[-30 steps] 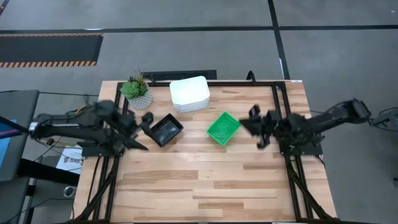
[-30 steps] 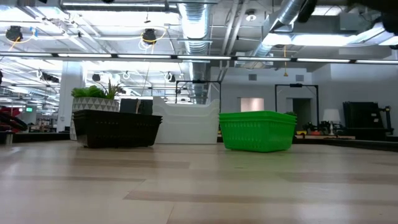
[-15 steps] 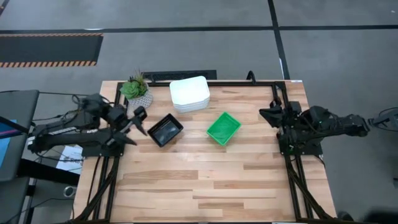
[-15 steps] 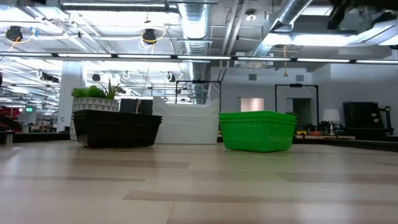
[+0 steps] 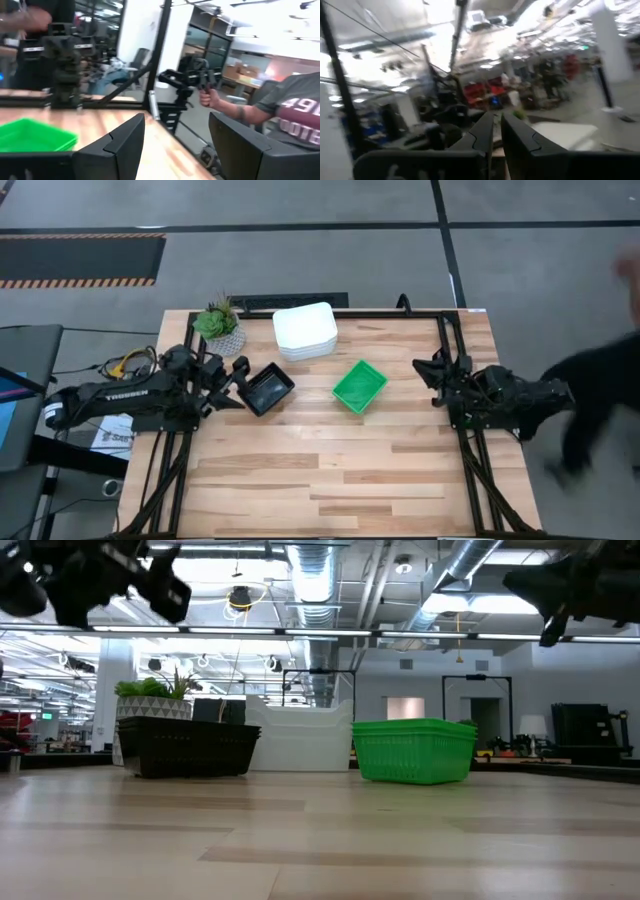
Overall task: Stack baskets by color
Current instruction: Return to Home Position
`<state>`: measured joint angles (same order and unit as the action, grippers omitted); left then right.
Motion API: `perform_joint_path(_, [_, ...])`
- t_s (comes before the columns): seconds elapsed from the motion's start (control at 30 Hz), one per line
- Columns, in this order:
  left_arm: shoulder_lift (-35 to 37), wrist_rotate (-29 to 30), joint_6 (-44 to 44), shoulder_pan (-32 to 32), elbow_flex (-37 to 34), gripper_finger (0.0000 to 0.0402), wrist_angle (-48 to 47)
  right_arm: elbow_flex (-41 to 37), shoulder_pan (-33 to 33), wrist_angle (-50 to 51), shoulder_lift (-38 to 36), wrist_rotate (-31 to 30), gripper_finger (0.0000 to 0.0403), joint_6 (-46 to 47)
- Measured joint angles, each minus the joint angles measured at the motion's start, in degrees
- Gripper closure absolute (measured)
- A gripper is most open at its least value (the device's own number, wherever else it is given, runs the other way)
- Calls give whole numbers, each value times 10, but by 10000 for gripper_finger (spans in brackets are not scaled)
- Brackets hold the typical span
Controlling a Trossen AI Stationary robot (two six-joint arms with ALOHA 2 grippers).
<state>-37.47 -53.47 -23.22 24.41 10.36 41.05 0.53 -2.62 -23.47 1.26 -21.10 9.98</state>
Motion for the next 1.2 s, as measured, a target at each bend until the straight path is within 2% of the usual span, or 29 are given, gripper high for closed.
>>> perform_joint_path(0.33, [0, -23, -19, 97, -97, 190, 96, 0, 64, 86, -10, -14, 340, 28])
perform_joint_path(0.5, [24, -159, -140, 138, -96, 190, 162, 0, 75, 109, -10, -5, 340, 47])
perform_joint_path(0.57, [51, -150, -199, 153, -96, 190, 202, 0, 75, 109, -10, 0, 340, 48])
perform_joint_path(0.7, [121, -7, -251, 160, -96, 190, 204, -1, 76, 109, -10, 3, 340, 53])
perform_joint_path(0.77, [153, 49, -213, 142, -96, 190, 155, -1, 75, 109, -10, 9, 340, 56])
perform_joint_path(0.83, [180, 109, -153, 109, -96, 190, 68, -1, 75, 109, -10, 21, 340, 61])
perform_joint_path(0.93, [206, 226, -72, 32, -96, 190, -96, -1, 75, 109, -10, 33, 340, 67])
perform_joint_path(1.0, [215, 303, -34, -33, -96, 190, -156, -1, 73, 110, -10, 34, 340, 67])
perform_joint_path(1.2, [234, 494, 51, -237, -96, 190, -175, -1, 58, 111, -10, 34, 340, 53])
